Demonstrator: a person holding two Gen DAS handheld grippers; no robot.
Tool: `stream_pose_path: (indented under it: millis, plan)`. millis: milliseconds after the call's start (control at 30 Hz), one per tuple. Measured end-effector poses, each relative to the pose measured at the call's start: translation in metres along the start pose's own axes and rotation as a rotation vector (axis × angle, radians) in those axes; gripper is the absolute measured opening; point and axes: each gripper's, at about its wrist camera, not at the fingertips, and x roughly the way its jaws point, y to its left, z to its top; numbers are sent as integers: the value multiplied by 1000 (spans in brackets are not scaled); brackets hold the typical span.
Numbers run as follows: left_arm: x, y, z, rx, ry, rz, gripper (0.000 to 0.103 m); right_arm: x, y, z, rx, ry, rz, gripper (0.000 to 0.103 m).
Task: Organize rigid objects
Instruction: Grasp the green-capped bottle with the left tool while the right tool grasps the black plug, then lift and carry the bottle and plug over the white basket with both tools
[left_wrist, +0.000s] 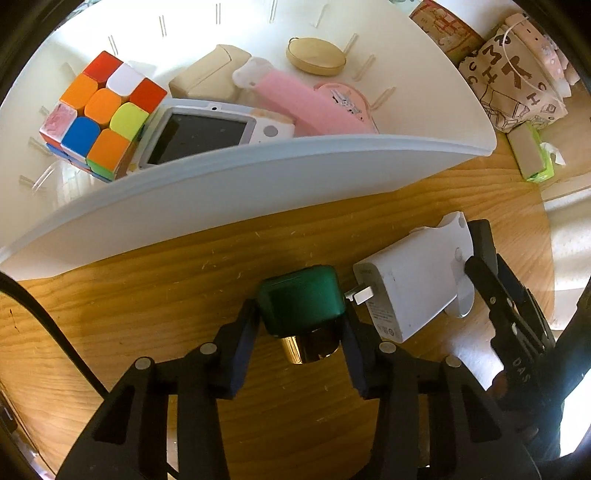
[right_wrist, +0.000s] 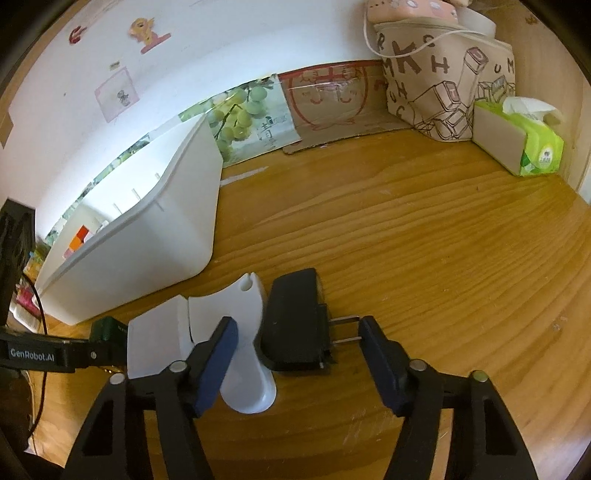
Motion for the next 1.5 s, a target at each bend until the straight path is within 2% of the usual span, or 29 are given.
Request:
stream_pose_path:
  millis: [100, 167, 367, 800, 833, 867, 900, 967, 1233, 1500]
  plan:
    - [-2, 5, -1, -9, 2, -3, 46, 0, -8, 4, 41, 0, 2, 54]
    - [-2, 10, -7, -19, 4, -2, 46, 1, -13, 5, 63, 14, 22, 54]
    - [-7, 20, -15, -40, 0, -6, 46, -1, -6, 5, 16, 22, -5, 54]
    - [-46, 25, -37, -38, -77, -4, 46, -22, -1, -1, -18, 27, -28, 53]
    - [-49, 23, -37, -39, -82, -3, 46, -25, 0, -1, -20, 22, -34, 28]
    - [-53, 24, -39, -41, -91, -6, 46, -29, -1, -1, -20, 3, -43, 28]
    - [-58, 25, -42, -46, -102, -11, 46, -34, -3, 1, -8, 1, -5, 18]
    - [-64, 29, -51, -59, -119, -18, 46, -39, -4, 2, 1, -5, 8, 10]
    - [-91, 30, -73, -109, -192, -34, 46, -58, 5, -4, -51, -18, -5, 7]
    - [-98, 27, -88, -145, -237, -57, 46, -76, 10, -8, -106, -35, -7, 6]
